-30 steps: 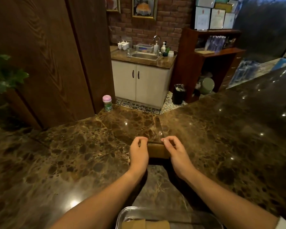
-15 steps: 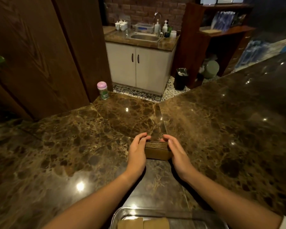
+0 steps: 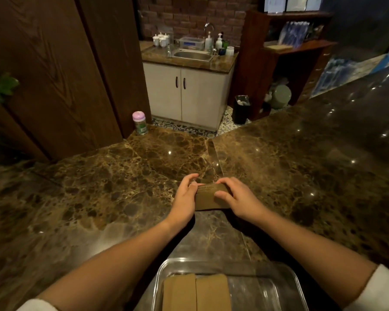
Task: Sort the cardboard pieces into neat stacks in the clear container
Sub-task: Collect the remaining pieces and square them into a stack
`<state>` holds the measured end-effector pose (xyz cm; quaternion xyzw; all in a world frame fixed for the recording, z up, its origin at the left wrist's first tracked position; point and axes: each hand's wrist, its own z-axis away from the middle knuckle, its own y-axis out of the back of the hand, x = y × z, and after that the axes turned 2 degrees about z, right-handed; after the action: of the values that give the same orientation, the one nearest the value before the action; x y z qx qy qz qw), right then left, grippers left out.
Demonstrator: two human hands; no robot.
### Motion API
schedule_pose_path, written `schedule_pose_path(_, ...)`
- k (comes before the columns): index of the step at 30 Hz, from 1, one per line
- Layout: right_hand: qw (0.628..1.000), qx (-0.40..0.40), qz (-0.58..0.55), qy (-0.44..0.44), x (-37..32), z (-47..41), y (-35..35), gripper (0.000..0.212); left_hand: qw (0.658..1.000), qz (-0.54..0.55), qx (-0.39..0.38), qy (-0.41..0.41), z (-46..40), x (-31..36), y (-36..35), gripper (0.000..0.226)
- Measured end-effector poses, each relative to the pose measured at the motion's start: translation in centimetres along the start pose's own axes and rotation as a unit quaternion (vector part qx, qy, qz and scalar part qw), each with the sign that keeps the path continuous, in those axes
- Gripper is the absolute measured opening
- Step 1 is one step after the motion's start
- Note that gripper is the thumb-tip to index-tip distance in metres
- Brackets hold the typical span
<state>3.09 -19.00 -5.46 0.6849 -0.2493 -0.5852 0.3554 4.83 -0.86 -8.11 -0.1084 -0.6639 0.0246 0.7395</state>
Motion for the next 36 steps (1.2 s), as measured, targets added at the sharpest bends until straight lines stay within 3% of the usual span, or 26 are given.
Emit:
schedule_pose_path(5, 0.995, 0.091, 0.038, 0.023, -3.7, 3.4, 3.7, 0.02, 0.995, -0.059, -0.055, -0.053, 2.9, 4.8, -0.8, 0.021)
schedule_pose_path(10, 0.957, 0.231, -0.172, -0.042, -8.4, 8.3, 6.6, 0.013, 0.972, -0.05, -0.155, -0.172, 7.6, 9.8, -1.9, 0.05)
schedule_pose_path(13, 0.967, 0.19, -0.159, -0.058, -10.2, 11.0, 8.2, 0.018, 0.972, -0.05, -0.172, -0.154, 9.8, 12.0, -2.7, 0.051)
schedule_pose_path(15, 0.98, 0.133, -0.114, -0.09, -10.8, 12.8, 9.0, 0.022, 0.966, -0.105, -0.204, -0.119, 11.0, 12.7, -2.6, 0.053)
schedule_pose_path(17, 0.99, 0.07, -0.065, -0.105, -11.2, 14.5, 8.4, 0.045, 0.949, -0.157, -0.259, -0.085, 12.5, 12.8, -2.4, 0.056)
schedule_pose_path(19, 0.99, 0.038, -0.074, -0.111, -11.6, 16.3, 6.9, 0.048, 0.937, -0.196, -0.285, -0.057, 14.1, 12.5, -2.1, 0.066)
schedule_pose_path(22, 0.971, 0.06, -0.143, -0.181, -11.2, 19.0, 5.1, 0.03, 0.956, -0.186, -0.227, -0.018, 16.5, 11.3, -0.2, 0.09)
schedule_pose_path(25, 0.953, 0.088, -0.065, -0.282, -10.1, 21.5, 3.4, 0.041, 0.973, -0.217, -0.037, -0.074, 18.9, 8.6, 3.2, 0.075)
schedule_pose_path(27, 0.95, 0.05, -0.016, -0.308, -9.8, 22.6, 1.8, 0.044, 0.98, -0.188, 0.05, -0.044, 20.7, 6.3, 4.9, 0.064)
schedule_pose_path(31, 0.938, -0.006, 0.054, -0.344, -9.4, 22.3, -1.1, 0.046, 0.991, -0.052, 0.011, 0.12, 23.2, 2.6, 6.1, 0.064)
schedule_pose_path(34, 0.92, -0.056, 0.023, -0.387, -8.9, 21.0, -2.3, 0.052, 0.989, -0.007, 0.005, 0.147, 23.6, 1.7, 6.3, 0.061)
schedule_pose_path(36, 0.919, -0.063, -0.006, -0.39, -8.8, 20.6, -2.7, 0.044, 0.987, 0.029, 0.02, 0.157, 23.5, 1.7, 6.0, 0.058)
